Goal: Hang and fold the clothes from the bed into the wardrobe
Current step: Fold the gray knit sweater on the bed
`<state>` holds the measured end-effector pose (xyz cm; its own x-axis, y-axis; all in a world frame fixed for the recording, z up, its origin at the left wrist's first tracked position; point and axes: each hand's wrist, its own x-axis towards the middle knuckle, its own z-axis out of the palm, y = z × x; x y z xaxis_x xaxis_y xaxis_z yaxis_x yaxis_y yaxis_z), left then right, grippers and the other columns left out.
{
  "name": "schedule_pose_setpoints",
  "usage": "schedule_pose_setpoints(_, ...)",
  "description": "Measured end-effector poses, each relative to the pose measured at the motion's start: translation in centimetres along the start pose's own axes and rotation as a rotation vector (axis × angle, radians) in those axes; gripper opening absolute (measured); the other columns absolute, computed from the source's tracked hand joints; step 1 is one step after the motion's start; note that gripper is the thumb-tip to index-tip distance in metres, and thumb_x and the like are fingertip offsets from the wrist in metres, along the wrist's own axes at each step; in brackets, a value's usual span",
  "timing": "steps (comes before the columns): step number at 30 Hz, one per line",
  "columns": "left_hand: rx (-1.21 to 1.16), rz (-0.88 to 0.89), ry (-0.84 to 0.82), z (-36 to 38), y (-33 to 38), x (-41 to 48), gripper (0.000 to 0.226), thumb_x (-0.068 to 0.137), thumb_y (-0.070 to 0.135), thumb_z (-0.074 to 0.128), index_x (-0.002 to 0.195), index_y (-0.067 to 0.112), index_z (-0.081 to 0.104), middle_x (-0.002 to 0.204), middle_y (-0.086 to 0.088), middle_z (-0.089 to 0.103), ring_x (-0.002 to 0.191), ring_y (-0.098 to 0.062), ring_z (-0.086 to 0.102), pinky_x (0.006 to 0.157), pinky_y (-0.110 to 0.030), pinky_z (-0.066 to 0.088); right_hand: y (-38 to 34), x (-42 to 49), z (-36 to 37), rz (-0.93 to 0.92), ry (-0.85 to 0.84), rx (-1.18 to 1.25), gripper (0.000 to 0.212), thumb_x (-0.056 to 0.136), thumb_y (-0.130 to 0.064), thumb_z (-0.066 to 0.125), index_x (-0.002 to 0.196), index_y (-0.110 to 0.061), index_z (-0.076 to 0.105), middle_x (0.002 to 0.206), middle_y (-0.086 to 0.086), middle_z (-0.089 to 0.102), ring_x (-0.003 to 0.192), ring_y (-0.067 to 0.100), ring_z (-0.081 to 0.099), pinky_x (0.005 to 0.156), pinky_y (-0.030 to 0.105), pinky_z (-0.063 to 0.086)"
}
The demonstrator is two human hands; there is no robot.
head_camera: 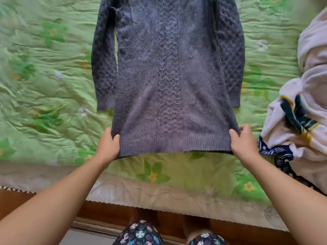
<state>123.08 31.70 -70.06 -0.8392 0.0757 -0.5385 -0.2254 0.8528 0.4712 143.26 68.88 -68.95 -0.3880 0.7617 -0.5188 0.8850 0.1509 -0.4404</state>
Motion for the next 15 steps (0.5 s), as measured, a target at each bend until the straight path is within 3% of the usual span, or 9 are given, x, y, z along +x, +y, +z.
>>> schedule_pose_setpoints(3, 0.122, -0.034, -0.056, 0.6, -0.5, 0.0, 0.026, 0.098, 0.018, 0.058, 0.119, 0.005, 0.052, 0.117, -0.019, 0.065, 0.108, -0.037, 0.061, 0.094, -0.047, 0.048, 1.4, -0.3, 1.0, 0.036, -0.142, -0.264, 0.029, 0.101, -0.028, 0.054, 0.119, -0.009, 0.040, 0.112, 0.027, 0.062, 0.103, 0.045, 0.060, 0.074, 0.041, 0.037)
schedule_pose_setpoints(6, 0.164, -0.078, -0.020, 1.1, 0.5, 0.5, 0.034, 0.091, 0.023, 0.064, 0.118, 0.010, 0.049, 0.116, -0.018, 0.065, 0.108, -0.040, 0.061, 0.092, -0.049, 0.049, 0.1, -0.9, 2.2, 0.015, -0.046, -0.406, 0.051, 0.091, -0.021, 0.057, 0.134, -0.013, 0.029, 0.130, 0.026, 0.050, 0.116, 0.045, 0.051, 0.085, 0.049, 0.042)
schedule_pose_setpoints(9, 0.131, -0.038, 0.155, 1.1, 2.1, 1.2, 0.047, 0.087, 0.032, 0.067, 0.126, 0.013, 0.049, 0.123, -0.016, 0.058, 0.111, -0.037, 0.057, 0.097, -0.045, 0.046, -2.6, -1.5, 3.3, -0.344, 0.072, -0.638, 0.072, 0.080, -0.021, 0.064, 0.146, -0.020, 0.033, 0.137, 0.019, 0.040, 0.122, 0.041, 0.041, 0.098, 0.055, 0.038)
schedule_pose_setpoints(12, -0.017, 0.012, 0.316, -0.3, 3.6, 3.8, 0.054, 0.089, 0.027, 0.065, 0.137, 0.011, 0.046, 0.131, -0.016, 0.048, 0.117, -0.034, 0.052, 0.107, -0.043, 0.040, -6.7, -1.2, 5.4, -0.705, -0.068, -0.700, 0.062, 0.085, -0.025, 0.070, 0.144, -0.018, 0.050, 0.136, 0.015, 0.047, 0.118, 0.039, 0.047, 0.093, 0.051, 0.046)
schedule_pose_setpoints(15, -0.130, -0.035, 0.347, -2.5, 4.5, 7.5, 0.060, 0.091, 0.028, 0.065, 0.143, 0.010, 0.041, 0.138, -0.017, 0.042, 0.123, -0.033, 0.048, 0.110, -0.040, 0.037, -12.0, -0.7, 8.2, -0.807, -0.211, -0.786, 0.058, 0.094, -0.033, 0.058, 0.149, -0.022, 0.041, 0.133, 0.013, 0.044, 0.116, 0.036, 0.046, 0.091, 0.047, 0.047)
